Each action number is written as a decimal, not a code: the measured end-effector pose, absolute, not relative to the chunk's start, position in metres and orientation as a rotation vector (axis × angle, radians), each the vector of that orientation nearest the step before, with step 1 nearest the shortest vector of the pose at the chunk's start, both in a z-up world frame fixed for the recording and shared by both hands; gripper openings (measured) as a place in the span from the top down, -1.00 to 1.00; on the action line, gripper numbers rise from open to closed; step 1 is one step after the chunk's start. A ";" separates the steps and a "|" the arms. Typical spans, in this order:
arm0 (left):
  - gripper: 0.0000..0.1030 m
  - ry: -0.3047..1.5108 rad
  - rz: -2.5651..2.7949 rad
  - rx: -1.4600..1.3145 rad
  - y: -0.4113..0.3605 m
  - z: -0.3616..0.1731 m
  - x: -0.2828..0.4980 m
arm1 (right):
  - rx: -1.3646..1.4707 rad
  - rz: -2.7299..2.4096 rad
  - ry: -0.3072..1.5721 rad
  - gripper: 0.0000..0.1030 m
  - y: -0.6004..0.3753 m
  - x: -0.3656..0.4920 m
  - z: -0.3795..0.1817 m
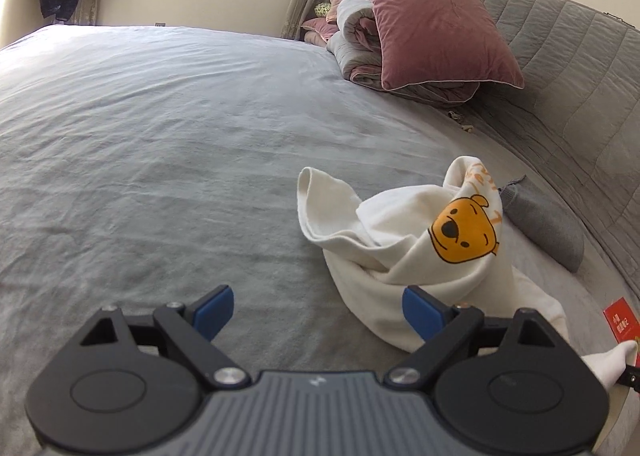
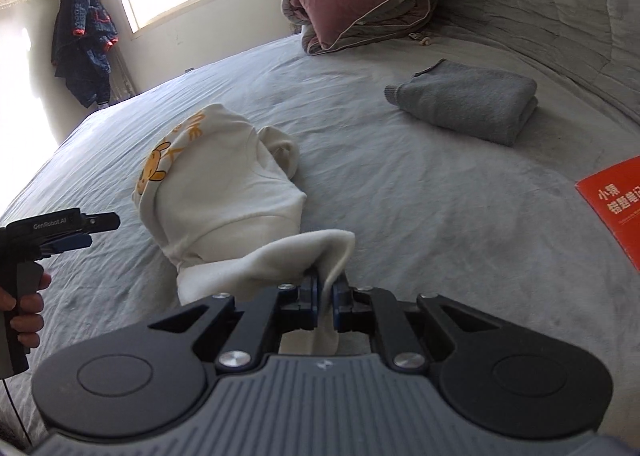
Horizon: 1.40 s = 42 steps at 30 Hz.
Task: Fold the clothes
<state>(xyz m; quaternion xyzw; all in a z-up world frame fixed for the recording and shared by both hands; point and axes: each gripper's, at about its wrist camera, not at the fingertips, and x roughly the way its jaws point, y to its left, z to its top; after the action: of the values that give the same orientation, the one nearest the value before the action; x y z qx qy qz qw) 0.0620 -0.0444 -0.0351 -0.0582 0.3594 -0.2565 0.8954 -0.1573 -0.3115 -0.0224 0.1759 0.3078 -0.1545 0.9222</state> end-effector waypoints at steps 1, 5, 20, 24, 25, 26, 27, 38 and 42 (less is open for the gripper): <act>-0.79 0.749 -0.537 -0.144 -0.046 -0.036 0.064 | 0.354 -0.351 0.632 0.82 -0.318 -0.158 -0.024; -0.77 0.765 -0.555 -0.222 -0.051 -0.043 0.072 | 0.363 -0.459 0.655 0.82 -0.347 -0.159 -0.034; -0.16 0.610 -0.727 0.176 -0.101 -0.034 0.058 | 0.561 -0.415 0.593 0.11 -0.385 -0.155 -0.018; 0.19 0.618 -0.756 0.235 -0.117 -0.035 0.060 | 0.590 -0.368 0.577 0.10 -0.381 -0.143 -0.011; 0.32 0.626 -0.757 0.234 -0.119 -0.035 0.060 | 0.593 -0.356 0.575 0.07 -0.380 -0.140 -0.009; 0.49 0.635 -0.759 0.234 -0.121 -0.035 0.060 | 0.593 -0.349 0.573 0.06 -0.379 -0.137 -0.008; 0.56 0.643 -0.761 0.233 -0.122 -0.036 0.060 | 0.591 -0.343 0.570 0.06 -0.377 -0.133 -0.006; 0.94 0.656 -0.679 0.060 -0.078 -0.004 0.017 | 0.600 -0.274 0.599 -0.01 -0.358 -0.098 -0.008; 0.95 0.655 -0.687 0.037 -0.054 0.008 -0.012 | 0.612 -0.248 0.613 -0.01 -0.346 -0.094 -0.009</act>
<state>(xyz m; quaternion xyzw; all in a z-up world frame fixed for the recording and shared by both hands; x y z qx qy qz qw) -0.0115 -0.0544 0.0083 0.0180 0.3151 -0.3309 0.8893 -0.0943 -0.3460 -0.0093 0.2956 0.2964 -0.1197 0.9002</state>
